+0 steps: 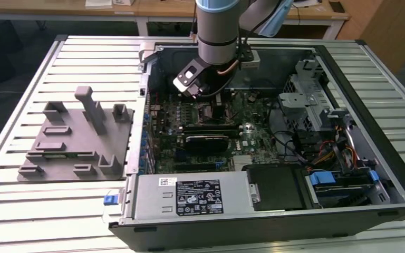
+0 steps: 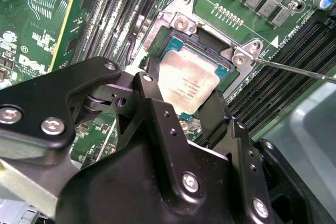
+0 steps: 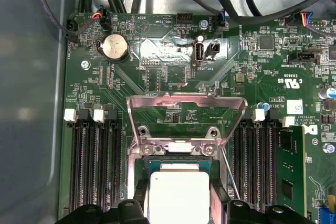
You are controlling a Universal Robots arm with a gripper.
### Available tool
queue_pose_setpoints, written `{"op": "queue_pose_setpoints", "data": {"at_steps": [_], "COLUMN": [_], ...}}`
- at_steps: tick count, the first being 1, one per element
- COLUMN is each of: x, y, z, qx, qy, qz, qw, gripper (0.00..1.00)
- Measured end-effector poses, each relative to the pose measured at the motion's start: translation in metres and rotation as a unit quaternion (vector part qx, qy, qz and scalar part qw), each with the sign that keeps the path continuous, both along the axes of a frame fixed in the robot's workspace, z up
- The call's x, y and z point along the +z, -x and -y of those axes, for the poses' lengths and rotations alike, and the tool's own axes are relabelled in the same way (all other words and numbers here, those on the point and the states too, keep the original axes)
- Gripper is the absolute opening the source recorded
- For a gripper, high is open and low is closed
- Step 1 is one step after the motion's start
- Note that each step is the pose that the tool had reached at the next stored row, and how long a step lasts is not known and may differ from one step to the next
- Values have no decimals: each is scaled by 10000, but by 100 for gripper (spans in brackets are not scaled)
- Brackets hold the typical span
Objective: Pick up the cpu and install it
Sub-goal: 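Place the cpu into insertion slot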
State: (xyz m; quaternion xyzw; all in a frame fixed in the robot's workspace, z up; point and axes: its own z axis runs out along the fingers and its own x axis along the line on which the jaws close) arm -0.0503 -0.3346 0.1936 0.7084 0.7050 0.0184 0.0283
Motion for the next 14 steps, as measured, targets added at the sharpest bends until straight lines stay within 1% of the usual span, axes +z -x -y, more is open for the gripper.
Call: {"op": "queue_pose_setpoints", "data": {"at_steps": [10, 14], "x": [-12, -18], "y": [11, 12], "z": [-2, -16], "qx": [0, 0], "qy": [-1, -1], "qz": [0, 1], "qw": [10000, 10000], "gripper": [54, 54]}}
